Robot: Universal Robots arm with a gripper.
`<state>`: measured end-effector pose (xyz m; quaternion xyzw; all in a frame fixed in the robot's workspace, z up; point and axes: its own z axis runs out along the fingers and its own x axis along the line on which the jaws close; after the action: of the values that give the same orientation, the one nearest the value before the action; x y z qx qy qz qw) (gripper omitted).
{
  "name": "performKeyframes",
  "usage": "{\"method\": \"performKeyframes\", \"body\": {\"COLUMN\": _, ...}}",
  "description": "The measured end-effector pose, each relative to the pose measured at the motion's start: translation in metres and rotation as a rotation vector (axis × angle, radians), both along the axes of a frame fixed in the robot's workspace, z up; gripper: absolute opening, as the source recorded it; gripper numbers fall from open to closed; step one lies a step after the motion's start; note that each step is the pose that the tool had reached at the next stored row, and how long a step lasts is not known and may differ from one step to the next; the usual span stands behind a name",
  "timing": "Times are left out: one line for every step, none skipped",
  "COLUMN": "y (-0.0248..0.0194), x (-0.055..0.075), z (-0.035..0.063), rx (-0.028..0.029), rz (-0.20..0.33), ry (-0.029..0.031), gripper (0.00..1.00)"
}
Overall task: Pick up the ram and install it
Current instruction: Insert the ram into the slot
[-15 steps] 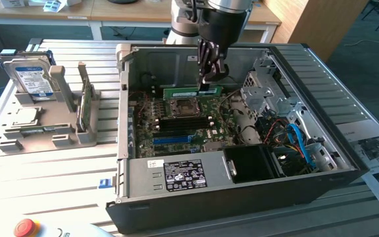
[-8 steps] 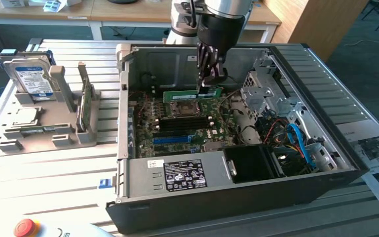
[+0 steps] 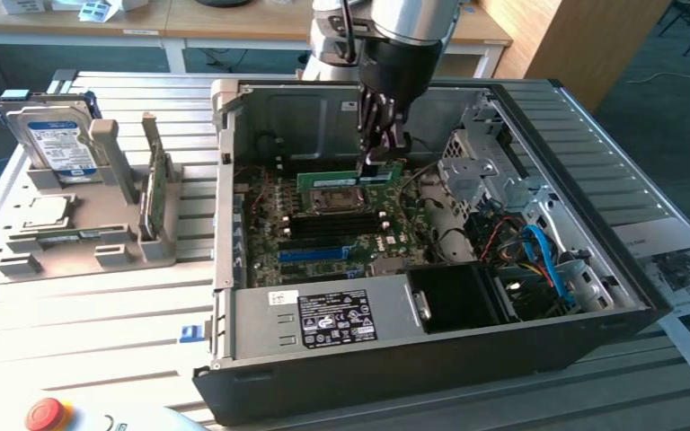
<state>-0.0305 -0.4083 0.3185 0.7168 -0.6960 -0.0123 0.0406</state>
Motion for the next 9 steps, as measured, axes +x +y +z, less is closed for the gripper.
{"method": "performKeyframes", "body": {"y": 0.0000, "x": 0.000, "z": -0.0014, "rx": -0.0001, "rz": 0.000, "ry": 0.0000, "gripper": 0.12}}
{"method": "performKeyframes", "body": {"y": 0.0000, "x": 0.000, "z": -0.0028, "rx": 0.0000, "rz": 0.000, "ry": 0.0000, "gripper": 0.12}}
{"method": "performKeyframes", "body": {"y": 0.0001, "x": 0.000, "z": -0.0043, "rx": 0.0000, "rz": 0.000, "ry": 0.0000, "gripper": 0.12}}
{"method": "performKeyframes", "body": {"y": 0.0001, "x": 0.000, "z": -0.0058, "rx": -0.0001, "rz": 0.000, "ry": 0.0000, "gripper": 0.12}}
{"method": "performKeyframes", "body": {"y": 0.0001, "x": 0.000, "z": -0.0073, "rx": -0.0001, "rz": 0.000, "ry": 0.0001, "gripper": 0.12}}
{"method": "performKeyframes", "body": {"y": 0.0002, "x": 0.000, "z": -0.0088, "rx": 0.0000, "rz": 0.000, "ry": 0.0000, "gripper": 0.12}}
{"method": "performKeyframes", "body": {"y": 0.0002, "x": 0.000, "z": -0.0102, "rx": -0.0001, "rz": 0.000, "ry": 0.0000, "gripper": 0.12}}
{"method": "performKeyframes", "body": {"y": 0.0002, "x": 0.000, "z": -0.0116, "rx": -0.0001, "rz": 0.000, "ry": 0.0000, "gripper": 0.12}}
{"method": "performKeyframes", "body": {"y": 0.0003, "x": 0.000, "z": -0.0129, "rx": -0.0001, "rz": 0.000, "ry": 0.0000, "gripper": 0.12}}
